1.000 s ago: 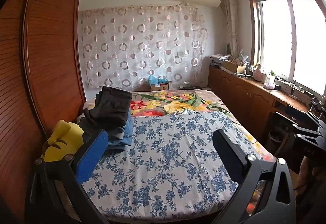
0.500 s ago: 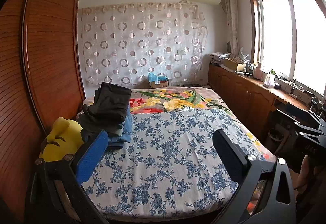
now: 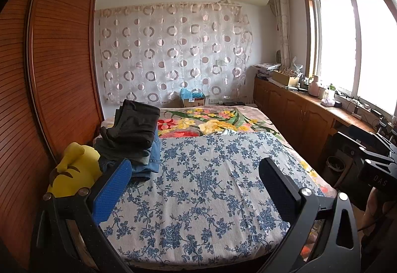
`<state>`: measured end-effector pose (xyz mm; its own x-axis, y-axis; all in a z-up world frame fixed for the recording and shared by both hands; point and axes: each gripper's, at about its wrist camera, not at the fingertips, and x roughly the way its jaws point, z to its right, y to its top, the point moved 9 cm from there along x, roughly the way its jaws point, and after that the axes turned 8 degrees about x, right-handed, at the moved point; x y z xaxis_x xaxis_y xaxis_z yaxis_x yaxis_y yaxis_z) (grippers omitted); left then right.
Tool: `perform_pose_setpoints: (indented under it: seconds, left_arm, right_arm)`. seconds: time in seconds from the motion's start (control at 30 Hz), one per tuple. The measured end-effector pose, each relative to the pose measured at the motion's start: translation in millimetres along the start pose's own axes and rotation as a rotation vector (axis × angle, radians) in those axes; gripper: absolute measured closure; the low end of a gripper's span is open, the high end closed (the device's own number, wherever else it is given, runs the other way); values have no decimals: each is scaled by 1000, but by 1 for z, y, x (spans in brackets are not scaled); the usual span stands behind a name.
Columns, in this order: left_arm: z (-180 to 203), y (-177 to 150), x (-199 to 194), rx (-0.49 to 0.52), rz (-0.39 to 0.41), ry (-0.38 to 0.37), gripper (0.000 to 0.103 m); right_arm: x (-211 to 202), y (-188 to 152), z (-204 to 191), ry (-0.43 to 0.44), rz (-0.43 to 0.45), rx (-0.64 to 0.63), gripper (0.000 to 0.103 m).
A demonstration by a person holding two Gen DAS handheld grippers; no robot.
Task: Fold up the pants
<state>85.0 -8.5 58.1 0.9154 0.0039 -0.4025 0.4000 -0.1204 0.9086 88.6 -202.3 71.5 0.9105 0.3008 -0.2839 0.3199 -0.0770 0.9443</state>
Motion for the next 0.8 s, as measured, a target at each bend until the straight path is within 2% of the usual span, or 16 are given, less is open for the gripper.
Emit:
perform_pose_setpoints:
  seconds: [0.8]
  left_arm:
    - [1,0,0,1,0,0,1]
  right_arm:
    - [0,-1,-1,-2,-2,-2,22]
